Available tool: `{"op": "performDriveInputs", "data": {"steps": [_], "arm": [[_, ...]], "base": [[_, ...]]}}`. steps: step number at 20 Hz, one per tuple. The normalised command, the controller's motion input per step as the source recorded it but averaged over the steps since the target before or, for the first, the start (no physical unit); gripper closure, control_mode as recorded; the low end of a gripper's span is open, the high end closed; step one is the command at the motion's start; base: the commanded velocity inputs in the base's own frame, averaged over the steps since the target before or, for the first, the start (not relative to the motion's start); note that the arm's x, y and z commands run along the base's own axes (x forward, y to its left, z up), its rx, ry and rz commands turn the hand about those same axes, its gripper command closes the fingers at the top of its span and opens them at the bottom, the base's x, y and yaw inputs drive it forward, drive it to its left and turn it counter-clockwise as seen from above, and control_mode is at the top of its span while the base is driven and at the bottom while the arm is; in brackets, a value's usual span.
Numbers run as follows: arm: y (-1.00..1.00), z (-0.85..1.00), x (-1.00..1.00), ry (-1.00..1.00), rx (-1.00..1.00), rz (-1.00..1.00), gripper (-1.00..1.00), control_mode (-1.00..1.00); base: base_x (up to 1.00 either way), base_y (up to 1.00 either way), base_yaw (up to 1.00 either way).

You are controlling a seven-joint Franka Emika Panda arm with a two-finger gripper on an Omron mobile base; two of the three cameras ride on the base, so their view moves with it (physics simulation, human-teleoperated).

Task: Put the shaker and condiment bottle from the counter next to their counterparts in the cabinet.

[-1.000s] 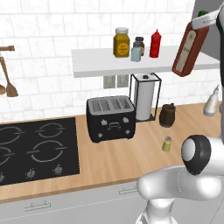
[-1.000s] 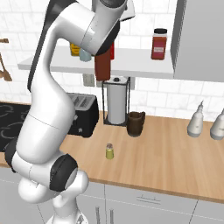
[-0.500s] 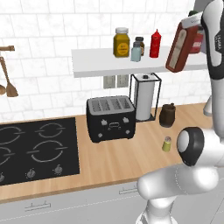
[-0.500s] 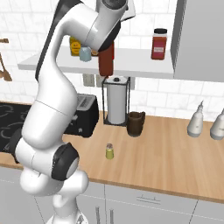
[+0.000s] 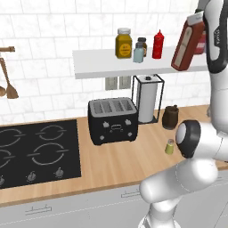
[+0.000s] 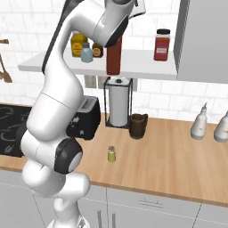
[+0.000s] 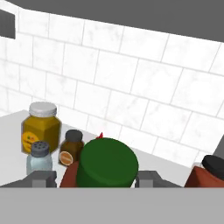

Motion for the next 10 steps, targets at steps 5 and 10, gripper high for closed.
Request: {"op": "performDriveInputs", "data": {"steps": [5,10], "arm": [[-0.02,0.00,0.19,0.00,0.00,-0.01,1.00,-1.00],[0.00,0.00,0.24,-0.01,0.00,0.00,1.00,-1.00]], "base": [[0.00,0.00,0.00],[0.00,0.00,0.00]]}}
